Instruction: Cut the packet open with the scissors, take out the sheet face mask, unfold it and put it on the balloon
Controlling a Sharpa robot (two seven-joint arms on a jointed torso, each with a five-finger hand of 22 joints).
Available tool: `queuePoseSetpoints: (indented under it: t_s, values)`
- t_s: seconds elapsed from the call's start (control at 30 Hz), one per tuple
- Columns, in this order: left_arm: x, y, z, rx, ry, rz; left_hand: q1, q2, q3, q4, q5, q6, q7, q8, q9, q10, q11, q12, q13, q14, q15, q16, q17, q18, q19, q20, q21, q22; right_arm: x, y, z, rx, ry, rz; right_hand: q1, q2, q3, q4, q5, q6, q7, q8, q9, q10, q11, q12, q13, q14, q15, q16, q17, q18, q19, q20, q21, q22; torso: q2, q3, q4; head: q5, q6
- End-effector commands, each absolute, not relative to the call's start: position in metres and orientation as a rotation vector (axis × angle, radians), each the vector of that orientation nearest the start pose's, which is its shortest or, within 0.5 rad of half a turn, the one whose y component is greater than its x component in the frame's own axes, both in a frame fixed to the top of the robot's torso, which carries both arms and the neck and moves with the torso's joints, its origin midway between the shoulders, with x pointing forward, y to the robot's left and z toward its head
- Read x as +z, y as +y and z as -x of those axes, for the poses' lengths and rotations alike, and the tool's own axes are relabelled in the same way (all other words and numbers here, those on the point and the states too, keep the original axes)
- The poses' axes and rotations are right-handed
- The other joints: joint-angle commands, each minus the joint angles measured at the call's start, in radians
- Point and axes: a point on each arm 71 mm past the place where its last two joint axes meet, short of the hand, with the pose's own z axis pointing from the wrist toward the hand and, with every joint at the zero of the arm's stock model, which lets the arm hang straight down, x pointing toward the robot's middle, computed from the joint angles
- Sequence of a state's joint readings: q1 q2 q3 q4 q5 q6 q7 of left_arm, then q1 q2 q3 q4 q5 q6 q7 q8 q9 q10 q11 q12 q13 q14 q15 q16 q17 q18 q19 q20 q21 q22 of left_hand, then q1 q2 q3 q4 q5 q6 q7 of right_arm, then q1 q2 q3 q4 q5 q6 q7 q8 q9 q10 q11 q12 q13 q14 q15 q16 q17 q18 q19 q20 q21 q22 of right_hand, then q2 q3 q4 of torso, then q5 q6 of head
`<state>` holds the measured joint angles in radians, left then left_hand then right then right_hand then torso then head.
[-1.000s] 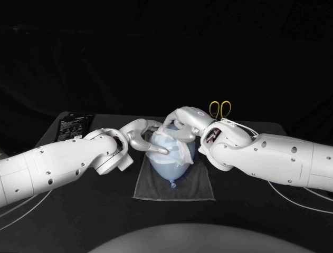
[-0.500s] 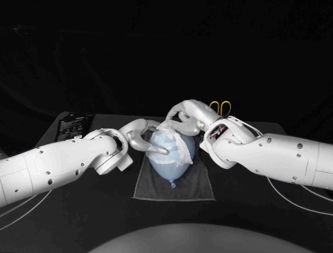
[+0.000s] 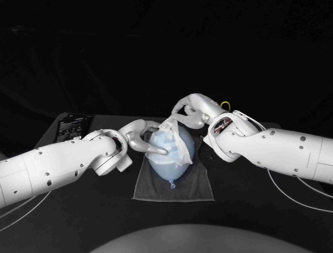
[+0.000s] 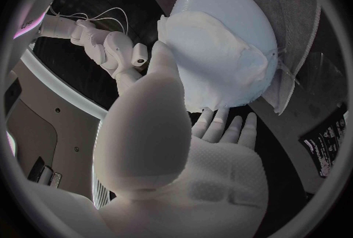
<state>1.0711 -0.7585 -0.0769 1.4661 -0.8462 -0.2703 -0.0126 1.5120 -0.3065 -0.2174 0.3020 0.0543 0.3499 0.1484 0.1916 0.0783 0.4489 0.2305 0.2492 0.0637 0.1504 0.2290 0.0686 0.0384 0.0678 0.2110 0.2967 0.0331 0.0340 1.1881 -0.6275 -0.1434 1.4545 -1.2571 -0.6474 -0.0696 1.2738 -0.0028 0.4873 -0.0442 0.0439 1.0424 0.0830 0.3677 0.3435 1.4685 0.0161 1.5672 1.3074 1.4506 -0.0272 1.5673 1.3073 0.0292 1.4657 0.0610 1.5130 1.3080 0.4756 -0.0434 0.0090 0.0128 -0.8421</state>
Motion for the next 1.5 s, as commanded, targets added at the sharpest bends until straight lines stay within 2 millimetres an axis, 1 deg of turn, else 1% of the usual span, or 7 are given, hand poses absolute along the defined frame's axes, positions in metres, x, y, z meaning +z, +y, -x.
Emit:
queuePoseSetpoints:
  t_s: [0.03, 0.23, 0.47, 0.7, 0.87, 1.13, 1.5]
  values:
    - [-0.273, 0.172, -0.455, -1.021, 2.013, 0.428, 0.007, 0.0, 0.0, 0.001, 0.002, 0.002, 0.117, 0.002, 0.001, 0.002, -0.001, 0.003, 0.001, 0.0, -0.006, -0.007, 0.001, -0.011, -0.008, 0.001, 0.002, 0.001, -0.209, -0.124, -0.484, 0.837, 1.537, -0.069, 0.005, 0.003, 0.005, -0.002, 0.005, 0.007, 0.0, 0.003, 0.012, 0.102, -0.007, 0.004, 0.263, 0.12, -0.025, 0.004, 0.264, -0.016, 0.083, -0.006, 0.0, 0.245, 0.0, -0.0003, 0.0002, -0.003, 0.001]
    - [-0.273, 0.172, -0.455, -1.021, 2.012, 0.429, 0.007, 0.0, 0.0, 0.001, 0.002, 0.002, 0.117, 0.002, 0.001, 0.002, -0.001, 0.003, 0.001, 0.0, -0.006, -0.007, 0.001, -0.011, -0.008, 0.001, 0.002, 0.001, -0.206, -0.134, -0.493, 0.801, 1.536, -0.072, 0.004, 0.004, 0.006, -0.002, 0.005, 0.006, 0.0, 0.004, 0.013, 0.102, -0.007, 0.004, 0.263, 0.12, -0.025, 0.004, 0.264, -0.016, 0.084, -0.006, 0.003, 0.246, 0.0, -0.0005, 0.0003, -0.006, 0.001]
    - [-0.273, 0.173, -0.455, -1.018, 2.011, 0.43, 0.007, 0.0, -0.001, 0.001, 0.002, 0.001, 0.116, 0.001, 0.001, 0.001, -0.001, 0.002, 0.001, 0.0, -0.007, -0.007, 0.001, -0.011, -0.008, 0.001, 0.002, 0.001, -0.203, -0.144, -0.496, 0.765, 1.557, -0.063, 0.004, 0.004, 0.006, -0.002, 0.005, 0.006, 0.0, 0.005, 0.013, 0.102, -0.007, 0.004, 0.263, 0.12, -0.025, 0.004, 0.264, -0.016, 0.084, -0.006, 0.003, 0.246, -0.001, -0.0003, -0.0004, -0.006, -0.001]
    - [-0.273, 0.173, -0.455, -1.017, 2.01, 0.431, 0.007, 0.0, -0.001, 0.001, 0.002, 0.001, 0.116, 0.001, 0.001, 0.001, -0.001, 0.002, 0.001, 0.0, -0.007, -0.007, 0.001, -0.011, -0.008, 0.001, 0.002, 0.001, -0.205, -0.156, -0.5, 0.694, 1.603, -0.062, 0.003, 0.003, 0.006, -0.002, 0.005, 0.006, 0.0, 0.005, 0.013, 0.102, -0.007, 0.004, 0.263, 0.12, -0.025, 0.004, 0.264, -0.016, 0.084, -0.006, 0.003, 0.246, 0.0, -0.0001, 0.0, -0.012, 0.0]
    - [-0.273, 0.174, -0.455, -1.015, 2.01, 0.433, 0.006, 0.0, -0.002, 0.001, 0.002, -0.002, 0.116, -0.001, 0.001, 0.002, -0.001, 0.003, 0.001, 0.0, -0.007, -0.007, 0.001, -0.011, -0.008, 0.001, 0.002, 0.001, -0.207, -0.167, -0.503, 0.651, 1.641, -0.063, 0.003, 0.003, 0.006, -0.002, 0.005, 0.006, 0.0, 0.006, 0.013, 0.102, -0.007, 0.004, 0.263, 0.12, -0.026, 0.004, 0.264, -0.017, 0.084, -0.006, 0.004, 0.246, 0.001, -0.0003, -0.0009, -0.011, -0.002]
    - [-0.273, 0.174, -0.455, -1.013, 2.009, 0.434, 0.006, 0.0, -0.002, 0.001, 0.002, -0.002, 0.116, -0.001, 0.001, 0.002, -0.001, 0.003, 0.001, 0.0, -0.007, -0.007, 0.001, -0.011, -0.008, 0.001, 0.002, 0.001, -0.21, -0.174, -0.503, 0.622, 1.69, -0.063, 0.002, 0.003, 0.006, -0.002, 0.005, 0.006, 0.0, 0.006, 0.014, 0.102, -0.007, 0.004, 0.263, 0.12, -0.025, 0.004, 0.264, -0.016, 0.084, -0.006, 0.003, 0.246, -0.001, 0.0004, -0.0004, -0.016, -0.004]
    - [-0.273, 0.174, -0.455, -1.013, 2.01, 0.434, 0.005, 0.0, -0.002, 0.001, 0.002, -0.005, 0.116, -0.002, 0.0, 0.0, -0.002, 0.002, 0.0, 0.001, -0.007, -0.007, 0.002, -0.011, -0.008, 0.001, 0.002, 0.001, -0.219, -0.182, -0.511, 0.565, 1.724, -0.108, 0.0, 0.003, 0.007, -0.001, 0.005, 0.005, 0.0, 0.007, 0.014, 0.102, -0.007, 0.004, 0.263, 0.12, -0.026, 0.004, 0.264, -0.014, 0.081, -0.006, -0.006, 0.243, 0.001, 0.0, -0.0011, -0.023, 0.0]
